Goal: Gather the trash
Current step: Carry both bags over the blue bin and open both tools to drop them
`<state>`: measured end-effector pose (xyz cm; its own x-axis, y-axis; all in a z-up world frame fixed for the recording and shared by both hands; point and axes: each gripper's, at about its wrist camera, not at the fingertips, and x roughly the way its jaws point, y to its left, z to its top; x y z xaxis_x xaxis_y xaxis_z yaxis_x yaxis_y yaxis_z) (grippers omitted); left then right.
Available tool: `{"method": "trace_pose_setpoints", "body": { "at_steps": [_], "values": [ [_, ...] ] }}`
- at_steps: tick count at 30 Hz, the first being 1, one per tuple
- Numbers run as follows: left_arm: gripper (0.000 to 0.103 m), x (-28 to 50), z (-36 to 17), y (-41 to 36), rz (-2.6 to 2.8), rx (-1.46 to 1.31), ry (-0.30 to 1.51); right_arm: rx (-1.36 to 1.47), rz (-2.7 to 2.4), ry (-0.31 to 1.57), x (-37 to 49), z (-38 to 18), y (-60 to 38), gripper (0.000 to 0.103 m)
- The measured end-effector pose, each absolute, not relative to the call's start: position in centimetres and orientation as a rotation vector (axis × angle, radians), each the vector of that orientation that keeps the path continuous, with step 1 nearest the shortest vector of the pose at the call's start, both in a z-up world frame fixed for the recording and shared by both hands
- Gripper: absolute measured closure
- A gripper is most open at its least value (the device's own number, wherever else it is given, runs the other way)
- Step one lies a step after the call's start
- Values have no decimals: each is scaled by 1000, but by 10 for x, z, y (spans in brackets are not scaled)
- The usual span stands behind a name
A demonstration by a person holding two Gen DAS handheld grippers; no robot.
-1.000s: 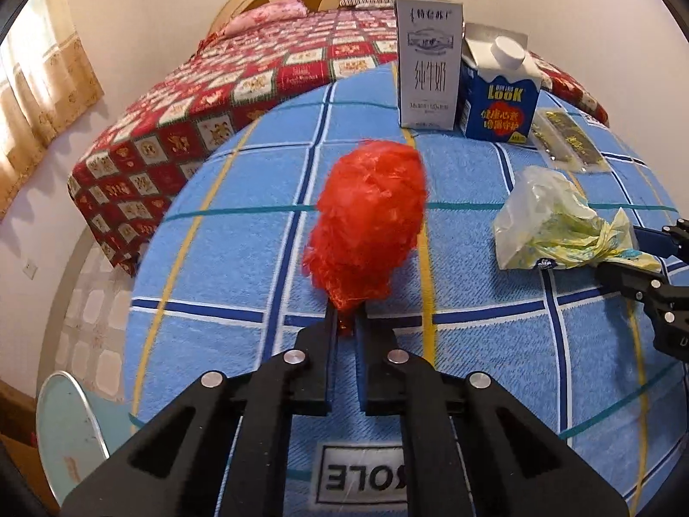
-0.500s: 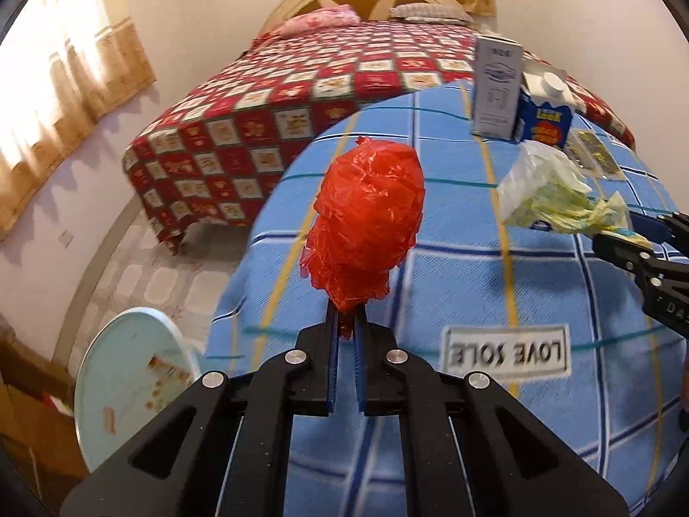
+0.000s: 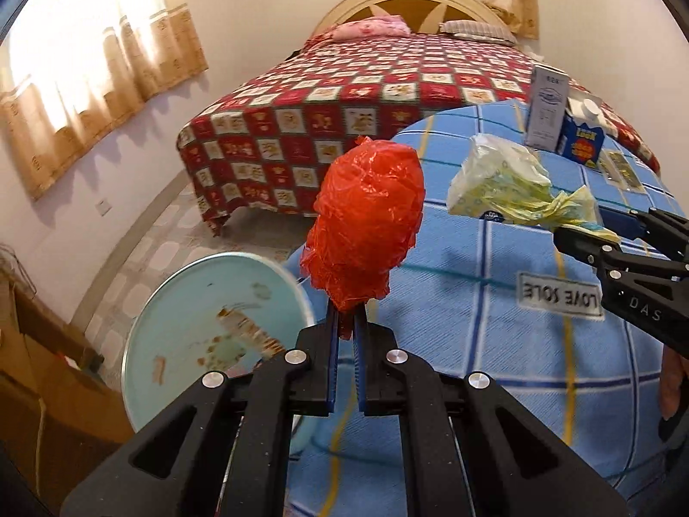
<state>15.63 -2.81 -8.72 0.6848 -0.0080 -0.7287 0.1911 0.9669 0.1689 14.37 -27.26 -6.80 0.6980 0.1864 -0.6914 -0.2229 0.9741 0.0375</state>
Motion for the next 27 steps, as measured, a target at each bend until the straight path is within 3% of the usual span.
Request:
{"method": "trace_pose_setpoints", "body": {
  "at_steps": [27],
  "values": [
    [97, 132, -93, 59, 32, 244, 831, -146, 354, 764, 145, -70, -177, 56]
  ]
}}
